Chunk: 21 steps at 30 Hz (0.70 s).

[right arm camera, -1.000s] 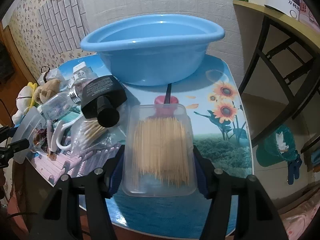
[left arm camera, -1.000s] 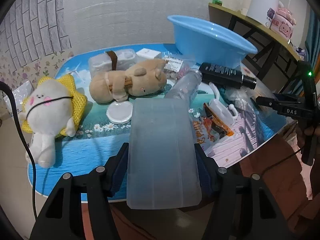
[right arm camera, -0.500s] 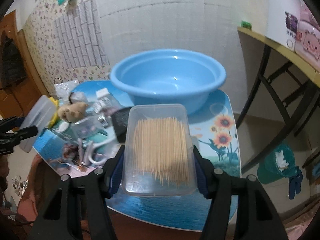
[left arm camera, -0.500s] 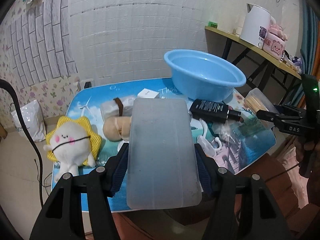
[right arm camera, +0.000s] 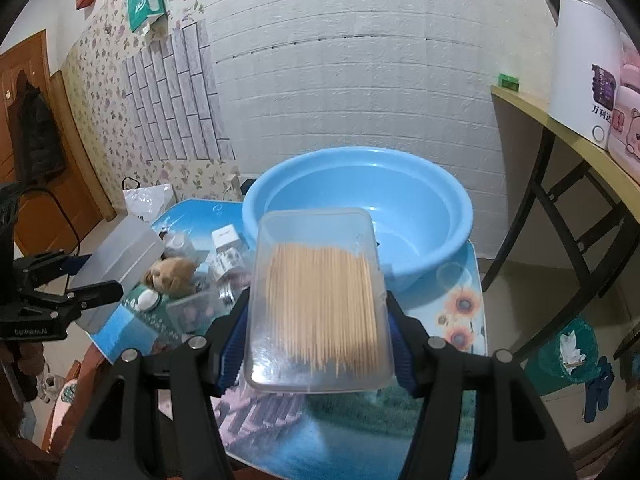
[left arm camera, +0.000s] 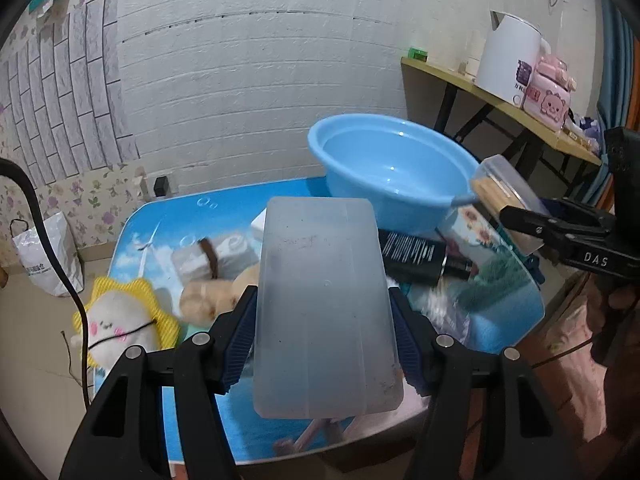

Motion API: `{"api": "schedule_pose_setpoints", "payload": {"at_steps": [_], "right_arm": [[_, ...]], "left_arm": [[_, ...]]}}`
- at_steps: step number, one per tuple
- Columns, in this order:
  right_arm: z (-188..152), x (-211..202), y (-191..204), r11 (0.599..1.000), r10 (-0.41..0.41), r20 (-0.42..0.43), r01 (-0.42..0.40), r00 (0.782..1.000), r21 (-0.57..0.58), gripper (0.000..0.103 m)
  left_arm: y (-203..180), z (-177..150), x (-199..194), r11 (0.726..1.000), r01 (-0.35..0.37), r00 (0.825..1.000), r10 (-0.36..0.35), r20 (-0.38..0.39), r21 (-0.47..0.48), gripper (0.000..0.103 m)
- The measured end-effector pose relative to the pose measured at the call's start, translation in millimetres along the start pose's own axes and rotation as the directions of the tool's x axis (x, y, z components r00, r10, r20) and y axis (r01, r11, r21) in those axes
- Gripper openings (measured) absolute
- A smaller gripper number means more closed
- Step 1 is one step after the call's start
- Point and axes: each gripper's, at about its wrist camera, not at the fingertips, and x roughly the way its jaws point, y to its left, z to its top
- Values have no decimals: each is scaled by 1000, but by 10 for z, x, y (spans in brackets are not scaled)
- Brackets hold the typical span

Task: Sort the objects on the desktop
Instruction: 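Carry both boxes over the blue basin and open both tools to drop them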

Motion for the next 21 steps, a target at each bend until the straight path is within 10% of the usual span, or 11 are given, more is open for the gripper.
{"api": "schedule_pose_setpoints", "payload": {"at_steps": [21], "right_arm": [[513, 493, -480, 1000, -9, -74, 11, 997, 28, 60]], "left_arm": [[-628, 948, 635, 996, 77, 996, -75, -49, 46, 62]]}}
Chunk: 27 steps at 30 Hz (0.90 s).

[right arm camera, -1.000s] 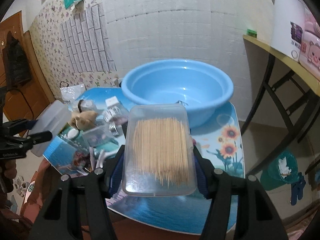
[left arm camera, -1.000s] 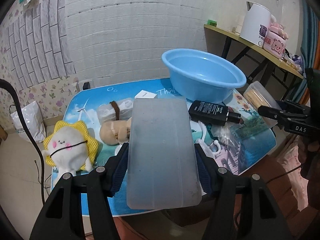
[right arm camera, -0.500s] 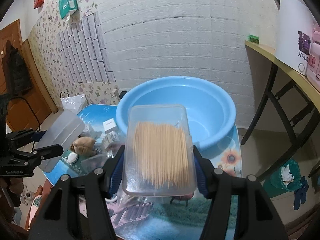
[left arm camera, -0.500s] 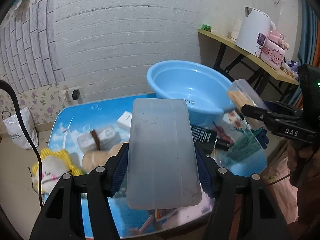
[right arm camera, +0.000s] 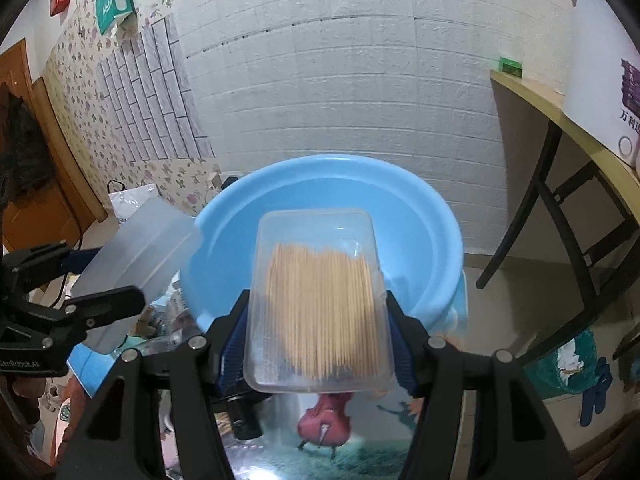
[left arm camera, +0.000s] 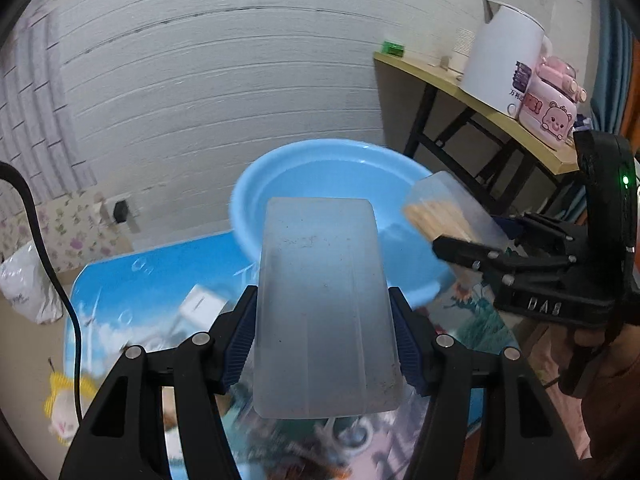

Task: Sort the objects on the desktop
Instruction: 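Carry both boxes over the blue basin and open both tools to drop them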

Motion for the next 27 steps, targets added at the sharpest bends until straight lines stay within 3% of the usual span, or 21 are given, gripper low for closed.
{"api": "schedule_pose_setpoints", "payload": {"at_steps": [8, 11, 19, 23, 27], "right_arm": [[91, 179, -182, 1000, -7, -33, 7, 999, 8, 60], [87, 217, -200, 1000, 2, -33, -1, 999, 14, 61], [88, 227, -160, 999, 8, -23, -7, 1000, 36, 63], [116, 93, -86, 999, 17, 27, -18, 999, 46, 74], [97, 8, 54, 999, 35, 38, -36, 999, 28, 74]], "left_arm": [[-150, 279, 360, 999, 20, 1000, -19, -25, 39, 63], [-186, 296, 395, 998, 26, 999, -25, -26, 55, 76], [-108, 193, 362, 999, -6, 999, 8, -34, 47, 80], [12, 99, 292, 999, -32, 999, 33, -42, 26, 86], [132, -11, 161, 999, -53, 998, 53, -33, 8, 90]]}}
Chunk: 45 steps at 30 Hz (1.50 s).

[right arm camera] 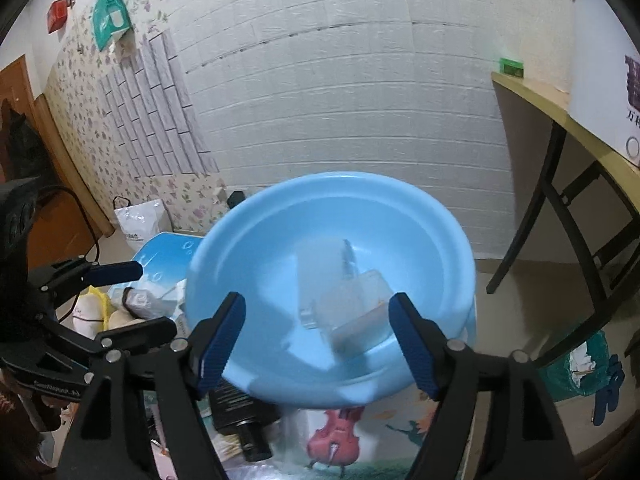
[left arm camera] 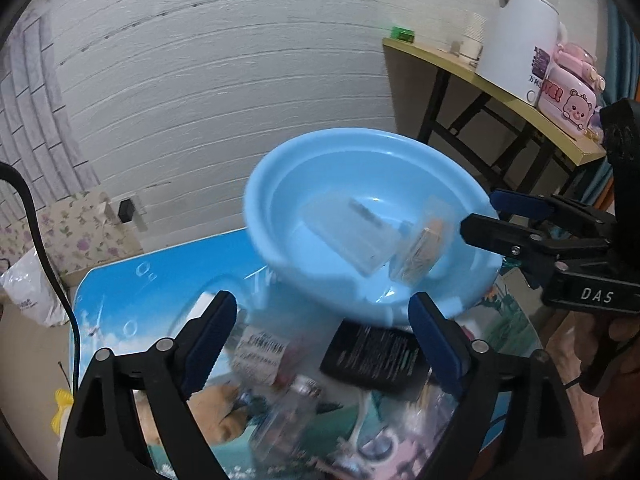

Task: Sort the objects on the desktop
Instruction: 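Carry both boxes over the blue basin and open both tools to drop them, then withdraw both tools from the basin back toward the items on the table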

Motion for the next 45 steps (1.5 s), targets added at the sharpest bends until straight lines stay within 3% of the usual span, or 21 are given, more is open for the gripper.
{"api": "schedule_pose_setpoints", "payload": {"at_steps": [5, 11, 16, 28, 31, 35, 40, 45], "right_arm": [[-81, -90, 118, 998, 58, -6, -57, 998, 25, 75], [-170, -297, 280, 998, 50, 59, -52, 997, 29, 75], [-220, -401, 448, 999, -51, 98, 52, 994, -8, 75], [-414, -371, 657, 996, -62, 53, 65, 997, -59, 83], [-477, -365, 694, 998, -1, 60, 4, 998, -61, 84], [-553, -395, 788, 996, 35, 95, -27, 995, -83, 103], [-602, -347, 961, 984, 52, 71, -39, 996, -175, 103], [-609, -400, 1023, 981, 101, 71, -88, 992, -173, 103]], "left_arm": [[198, -183, -109, 999, -22, 1000, 22, 1, -39, 95], [412, -385, -216, 995, -64, 998, 64, -8, -74, 96], [542, -507, -331, 991, -98, 995, 99, 5, -92, 101], [865, -753, -555, 980, -137, 990, 142, 25, -145, 101], [933, -814, -595, 976, -147, 988, 153, 26, -160, 101], [1015, -894, -642, 972, -155, 986, 162, 25, -178, 101], [1098, -979, -699, 967, -167, 984, 175, 26, -193, 101], [1167, -1041, -812, 963, -198, 976, 211, 59, -182, 102]]}}
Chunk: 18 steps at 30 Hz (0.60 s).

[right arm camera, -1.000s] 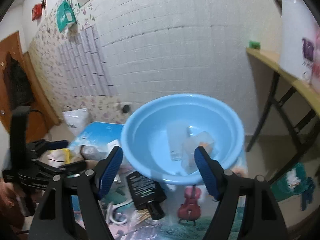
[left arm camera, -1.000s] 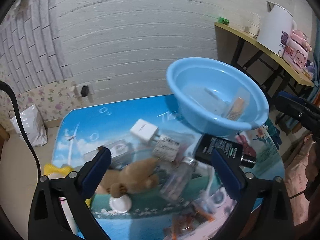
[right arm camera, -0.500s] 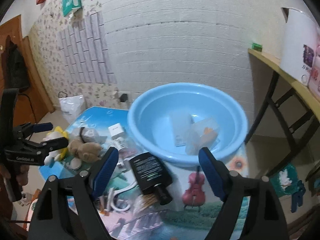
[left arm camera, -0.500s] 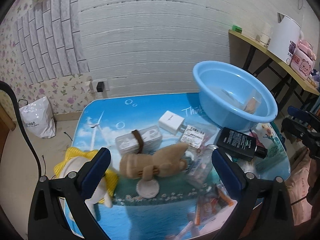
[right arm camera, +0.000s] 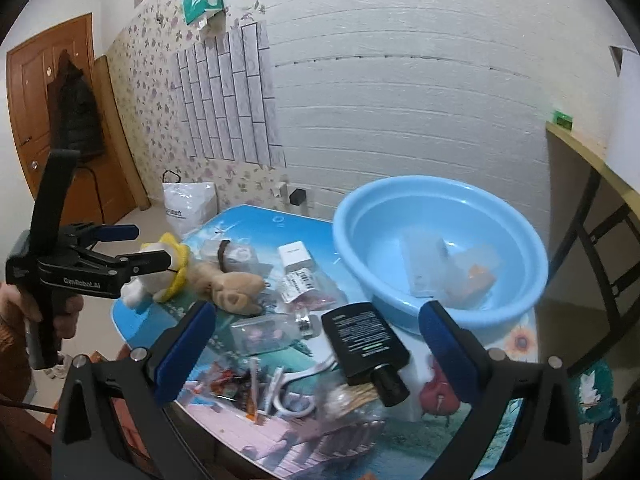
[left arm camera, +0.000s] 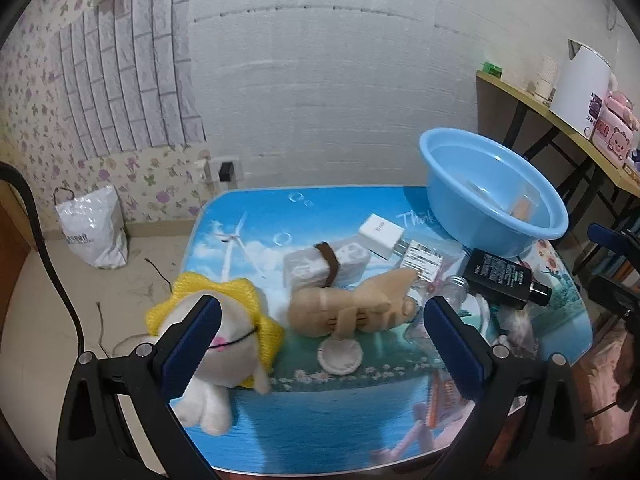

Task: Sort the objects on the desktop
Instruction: 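Withdraw both tools from the basin back toward the items on the table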

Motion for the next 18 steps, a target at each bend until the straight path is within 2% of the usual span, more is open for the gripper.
{"api": "schedule_pose_setpoints", "payload": {"at_steps": [3, 8, 10, 12, 18], "right_arm": [[-2, -65, 76, 1000, -18, 30, 18, 999, -10, 103], [5, -144, 183, 990, -112, 90, 119, 990, -80, 103], [9, -137, 190, 987, -136, 80, 142, 988, -80, 103], [4, -88, 159, 990, -130, 46, 133, 990, -55, 103], [-53, -24, 134, 992, -124, 26, 125, 992, -33, 103]], "left_arm": [[62, -20, -37, 1000, -6, 1000, 6, 21, 1, 102], [165, -65, -32, 1000, -15, 1000, 15, 23, -15, 102], [203, -88, -9, 1000, -23, 1000, 23, 13, -20, 102], [226, -113, 6, 999, -30, 1000, 30, 5, -23, 102], [324, -161, 6, 998, -42, 999, 42, -2, -40, 102]]}}
